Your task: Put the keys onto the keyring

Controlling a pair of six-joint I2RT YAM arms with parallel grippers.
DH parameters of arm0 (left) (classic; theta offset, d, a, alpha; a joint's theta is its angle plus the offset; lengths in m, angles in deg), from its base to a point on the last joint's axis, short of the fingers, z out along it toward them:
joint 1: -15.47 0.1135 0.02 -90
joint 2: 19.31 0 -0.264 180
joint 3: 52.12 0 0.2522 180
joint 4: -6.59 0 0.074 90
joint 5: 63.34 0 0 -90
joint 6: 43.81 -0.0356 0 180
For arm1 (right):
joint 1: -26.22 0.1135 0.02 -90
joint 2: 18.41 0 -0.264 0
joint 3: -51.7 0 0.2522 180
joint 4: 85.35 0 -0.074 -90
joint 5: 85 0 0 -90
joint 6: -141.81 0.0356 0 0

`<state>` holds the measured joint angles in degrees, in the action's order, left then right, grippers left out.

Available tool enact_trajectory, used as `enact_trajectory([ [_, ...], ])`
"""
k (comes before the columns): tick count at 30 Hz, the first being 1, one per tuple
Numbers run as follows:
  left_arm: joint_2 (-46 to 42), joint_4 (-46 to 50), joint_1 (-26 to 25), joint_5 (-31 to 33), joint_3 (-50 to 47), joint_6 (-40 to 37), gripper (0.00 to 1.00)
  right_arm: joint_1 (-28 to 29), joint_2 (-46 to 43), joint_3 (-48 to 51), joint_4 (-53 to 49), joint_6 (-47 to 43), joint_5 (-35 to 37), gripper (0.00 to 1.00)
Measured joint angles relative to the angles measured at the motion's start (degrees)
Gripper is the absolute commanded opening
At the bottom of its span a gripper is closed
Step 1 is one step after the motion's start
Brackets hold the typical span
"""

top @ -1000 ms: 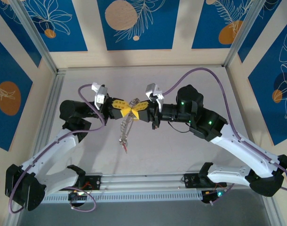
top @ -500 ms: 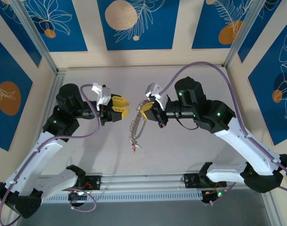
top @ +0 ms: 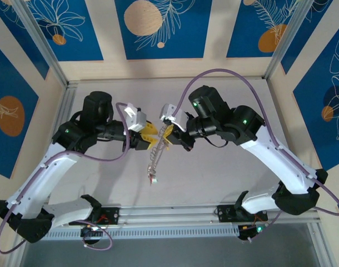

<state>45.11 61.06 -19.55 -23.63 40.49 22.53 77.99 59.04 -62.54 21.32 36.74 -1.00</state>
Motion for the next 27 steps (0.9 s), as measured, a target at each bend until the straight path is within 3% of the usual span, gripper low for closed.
enact_trajectory([
  [27, 1.42, 5.62, -2.99, 5.55, 1.36, -3.54, 0.29, 2.29, 2.62, -2.69, -5.27, -4.7, 1.81, 0.0],
])
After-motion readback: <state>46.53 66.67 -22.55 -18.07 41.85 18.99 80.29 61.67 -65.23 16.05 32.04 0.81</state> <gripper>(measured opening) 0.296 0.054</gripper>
